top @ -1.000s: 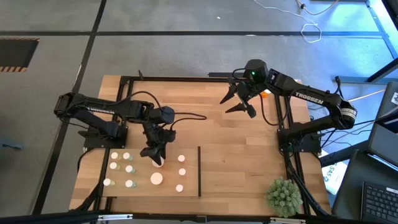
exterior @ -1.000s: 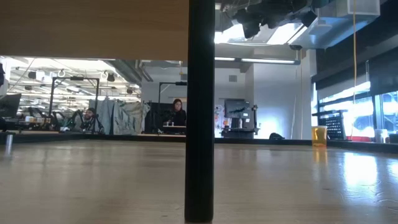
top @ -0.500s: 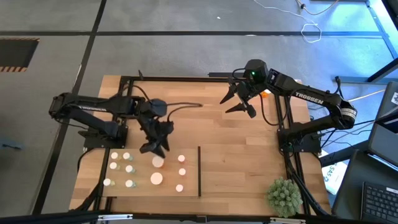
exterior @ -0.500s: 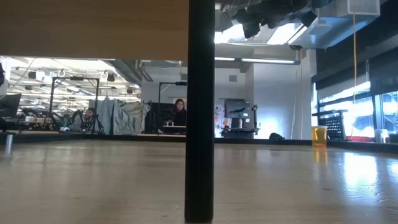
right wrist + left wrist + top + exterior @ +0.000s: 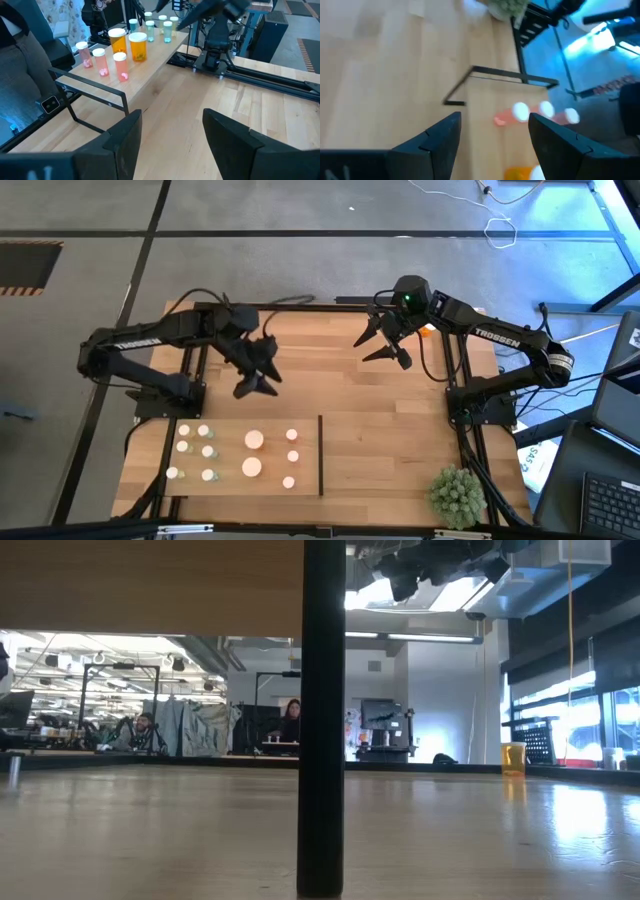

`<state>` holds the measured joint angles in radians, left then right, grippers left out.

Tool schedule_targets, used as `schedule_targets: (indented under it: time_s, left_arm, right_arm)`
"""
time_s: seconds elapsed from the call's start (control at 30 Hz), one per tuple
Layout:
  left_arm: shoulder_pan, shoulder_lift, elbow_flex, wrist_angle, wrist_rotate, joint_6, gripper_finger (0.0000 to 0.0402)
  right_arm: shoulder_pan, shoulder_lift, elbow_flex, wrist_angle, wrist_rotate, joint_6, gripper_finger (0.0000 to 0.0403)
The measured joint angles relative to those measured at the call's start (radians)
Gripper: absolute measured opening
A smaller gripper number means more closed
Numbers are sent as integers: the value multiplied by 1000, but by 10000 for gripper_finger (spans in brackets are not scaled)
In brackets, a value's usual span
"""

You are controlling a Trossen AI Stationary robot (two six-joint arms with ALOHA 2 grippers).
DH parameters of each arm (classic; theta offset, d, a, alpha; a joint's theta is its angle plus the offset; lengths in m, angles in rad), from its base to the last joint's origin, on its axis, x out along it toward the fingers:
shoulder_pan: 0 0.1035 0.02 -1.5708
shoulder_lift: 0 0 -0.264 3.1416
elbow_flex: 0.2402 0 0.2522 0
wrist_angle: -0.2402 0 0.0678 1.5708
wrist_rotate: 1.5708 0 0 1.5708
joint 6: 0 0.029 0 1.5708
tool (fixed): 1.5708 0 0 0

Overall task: Pick and place medicine bottles onto shelf by color
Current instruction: Put the orange pill bottle on the shelf aligned with the other orange pill bottle

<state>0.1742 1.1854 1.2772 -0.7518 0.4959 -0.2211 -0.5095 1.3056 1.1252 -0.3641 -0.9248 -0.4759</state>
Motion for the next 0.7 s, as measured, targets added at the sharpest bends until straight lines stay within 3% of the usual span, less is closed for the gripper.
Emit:
schedule_targets:
  time_s: [0.2, 0.4, 0.7]
  left_arm:
    - [129, 5, 1, -17, -12, 58, 225]
    - [261, 35, 0, -51, -12, 74, 225]
    - [387, 35, 0, -90, -12, 76, 225]
  right_arm:
    - [0, 0, 0, 0, 0, 0, 213]
    - [-29, 0, 0, -13, -172, -95, 213]
    - [-29, 0, 0, -12, 22, -82, 213]
